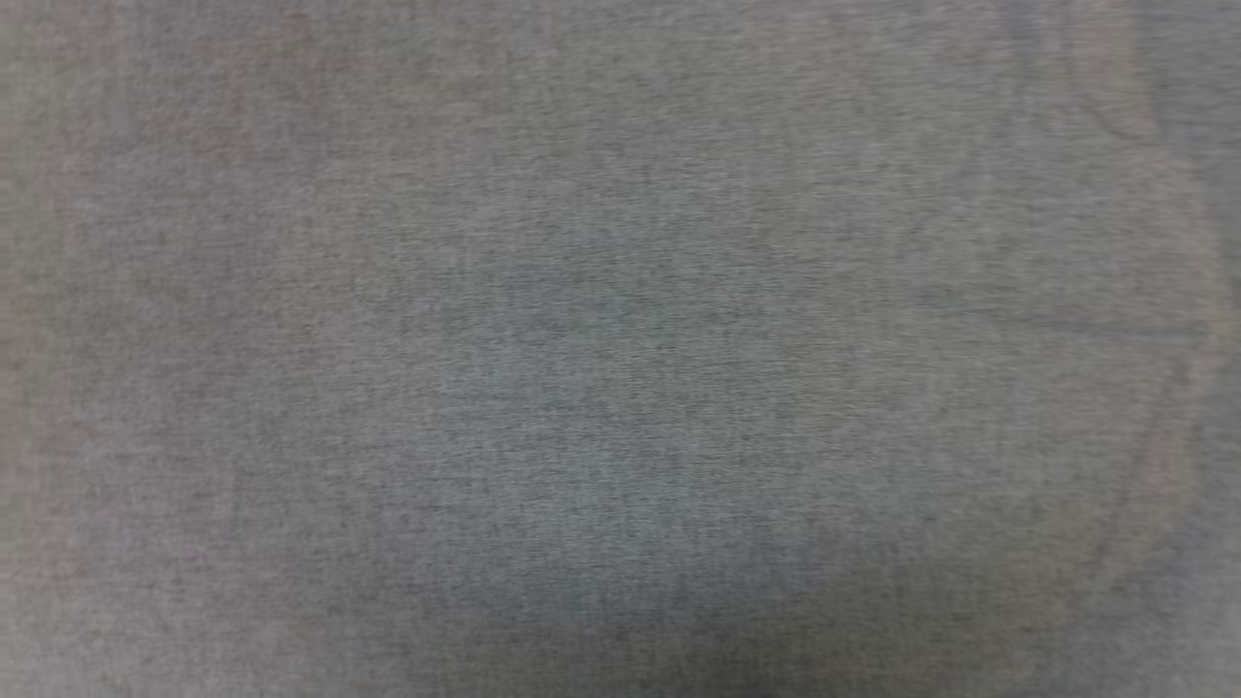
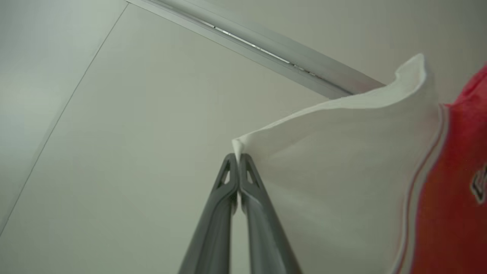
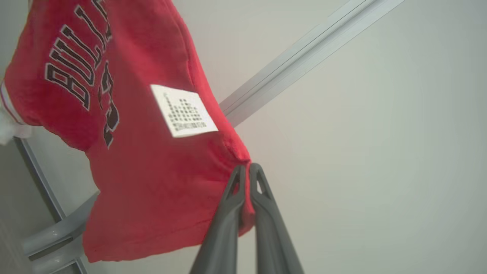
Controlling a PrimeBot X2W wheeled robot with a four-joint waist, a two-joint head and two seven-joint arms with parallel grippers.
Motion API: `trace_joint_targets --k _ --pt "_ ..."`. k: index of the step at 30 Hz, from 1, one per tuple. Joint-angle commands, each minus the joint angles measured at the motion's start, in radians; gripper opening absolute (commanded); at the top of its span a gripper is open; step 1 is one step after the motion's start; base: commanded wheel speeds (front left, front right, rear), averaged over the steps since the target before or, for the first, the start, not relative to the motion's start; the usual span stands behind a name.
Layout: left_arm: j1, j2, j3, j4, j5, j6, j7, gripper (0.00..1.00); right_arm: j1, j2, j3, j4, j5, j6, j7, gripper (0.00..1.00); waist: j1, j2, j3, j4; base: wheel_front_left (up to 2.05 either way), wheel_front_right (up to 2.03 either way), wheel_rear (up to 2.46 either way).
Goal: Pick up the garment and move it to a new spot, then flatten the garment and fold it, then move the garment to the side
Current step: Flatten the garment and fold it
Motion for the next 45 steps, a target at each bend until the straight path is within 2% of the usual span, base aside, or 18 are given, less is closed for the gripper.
trace_joint_targets --k 1,8,13,18,21,25,30,32,37,40,43,45 --pt "0.048 0.010 -0.001 -0.015 -0.015 0.013 0.001 0.00 0.027 -0.011 0.007 -0.009 0.008 -0.002 -0.006 0.00 0.0000 0.0000 0.020 0.031 0.00 0.00 0.00" --pt "0.529 0.093 0.017 -0.324 -0.136 0.147 0.000 0.00 0.254 -0.113 0.007 -0.178 0.052 -0.003 -0.004 0.00 0.0000 0.0000 -0.015 0.078 0.00 0.00 0.00" --pt "0.911 0.172 0.064 -0.491 -0.206 0.245 0.000 0.00 0.511 -0.206 -0.002 -0.330 0.033 -0.002 -0.004 0.00 0.0000 0.0000 -0.087 0.077 0.00 0.00 0.00" --pt "1.243 0.226 0.129 -0.628 -0.226 0.349 0.000 0.00 0.836 -0.270 -0.136 -0.467 0.047 -0.003 -0.004 0.00 0.0000 0.0000 -0.175 0.069 0.00 0.00 0.00" --pt "1.415 0.237 0.149 -0.708 -0.236 0.365 0.000 0.00 1.052 -0.256 -0.274 -0.529 0.048 -0.003 -0.004 0.00 0.0000 0.0000 -0.227 0.061 0.00 0.00 0.00" --pt "1.610 0.240 0.153 -0.800 -0.260 0.316 0.000 0.00 1.342 -0.208 -0.429 -0.628 0.028 -0.002 -0.004 0.00 0.0000 0.0000 -0.284 0.049 0.00 0.00 0.00" --pt "1.799 0.269 0.159 -0.908 -0.306 0.234 0.000 0.00 1.615 -0.159 -0.561 -0.745 0.014 -0.002 -0.004 0.00 0.0000 0.0000 -0.328 0.039 0.00 0.00 0.00" --pt "1.832 0.274 0.170 -0.935 -0.316 0.224 0.000 0.00 1.660 -0.149 -0.595 -0.766 0.014 -0.002 -0.004 0.00 0.0000 0.0000 -0.335 0.040 0.00 0.00 0.00" --pt "1.980 0.309 0.255 -1.044 -0.363 0.200 0.000 0.00 1.857 -0.113 -0.753 -0.868 -0.002 -0.002 -0.004 0.00 0.0000 0.0000 -0.364 0.040 0.00 0.00 0.00" --pt "2.027 0.322 0.297 -1.072 -0.392 0.171 0.000 0.00 1.922 -0.120 -0.774 -0.891 0.012 -0.002 -0.004 0.00 0.0000 0.0000 -0.374 0.031 0.00 0.00 0.00" --pt "2.025 0.310 0.348 -1.063 -0.423 0.126 0.000 0.00 1.942 -0.132 -0.744 -0.871 0.041 -0.002 -0.004 0.00 0.0000 0.0000 -0.376 0.025 0.00 0.00 0.00" --pt "1.986 0.282 0.383 -1.051 -0.451 0.083 0.000 0.00 1.920 -0.135 -0.721 -0.851 0.059 -0.002 -0.004 0.00 0.0000 0.0000 -0.375 0.025 0.00 0.00 0.00"
